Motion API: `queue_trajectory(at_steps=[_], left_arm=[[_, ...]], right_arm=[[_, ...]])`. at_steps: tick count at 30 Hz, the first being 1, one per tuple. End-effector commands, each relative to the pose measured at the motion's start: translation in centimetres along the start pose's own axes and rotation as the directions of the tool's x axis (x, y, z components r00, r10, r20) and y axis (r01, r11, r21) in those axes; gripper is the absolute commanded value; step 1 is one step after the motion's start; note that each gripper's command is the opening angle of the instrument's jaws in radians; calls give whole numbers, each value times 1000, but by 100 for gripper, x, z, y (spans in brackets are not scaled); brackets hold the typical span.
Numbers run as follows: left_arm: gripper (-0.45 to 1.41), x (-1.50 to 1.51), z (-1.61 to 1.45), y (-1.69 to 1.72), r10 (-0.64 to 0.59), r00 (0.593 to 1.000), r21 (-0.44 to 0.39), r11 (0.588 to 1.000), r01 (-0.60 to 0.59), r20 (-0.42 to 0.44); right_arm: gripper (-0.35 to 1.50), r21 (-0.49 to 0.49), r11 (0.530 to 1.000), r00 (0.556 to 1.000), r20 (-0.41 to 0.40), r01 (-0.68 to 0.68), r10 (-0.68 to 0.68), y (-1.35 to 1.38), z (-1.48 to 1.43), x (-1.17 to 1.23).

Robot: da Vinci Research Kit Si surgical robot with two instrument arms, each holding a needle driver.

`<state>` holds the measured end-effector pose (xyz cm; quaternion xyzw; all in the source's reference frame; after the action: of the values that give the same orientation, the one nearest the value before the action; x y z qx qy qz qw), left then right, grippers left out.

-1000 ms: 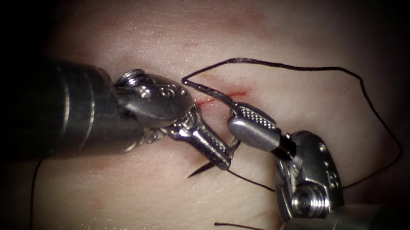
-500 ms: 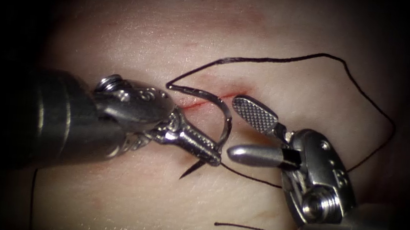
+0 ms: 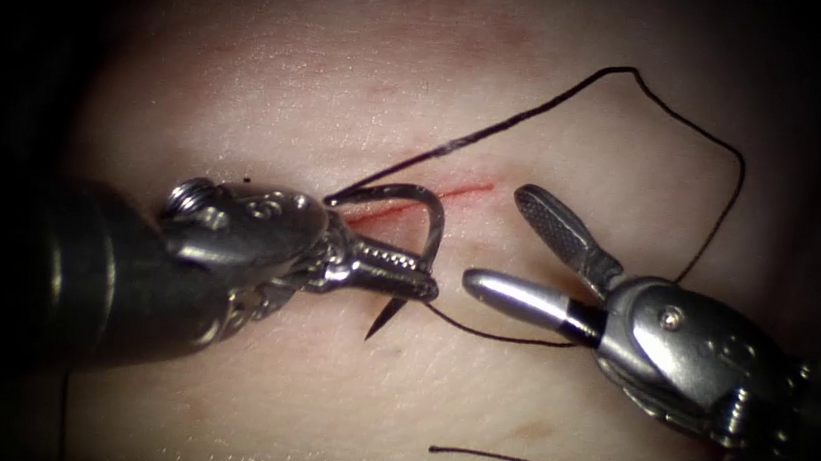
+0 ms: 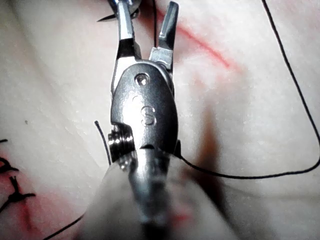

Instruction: Wound Closure

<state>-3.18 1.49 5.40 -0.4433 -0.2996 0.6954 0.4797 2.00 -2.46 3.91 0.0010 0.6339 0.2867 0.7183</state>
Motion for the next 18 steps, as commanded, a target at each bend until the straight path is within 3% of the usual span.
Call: queue_trajectory(at_steps=[1,4,12,18], left_arm=[[-45,-7,8,-1,-1,1000,35,999,1,-22],[-45,-9,7,-1,8,998,87,996,-3,-55],[-45,-12,8,-3,74,996,190,980,-63,-49],[-45,-21,10,2,127,991,246,962,-114,-37]], right_arm=[[31,-50,994,994,70,93,-89,-6,2,-2],[44,-42,987,979,143,155,-148,-14,5,2],[66,3,976,958,193,218,-214,-37,23,10],[63,33,976,959,182,216,-218,-42,40,16]])
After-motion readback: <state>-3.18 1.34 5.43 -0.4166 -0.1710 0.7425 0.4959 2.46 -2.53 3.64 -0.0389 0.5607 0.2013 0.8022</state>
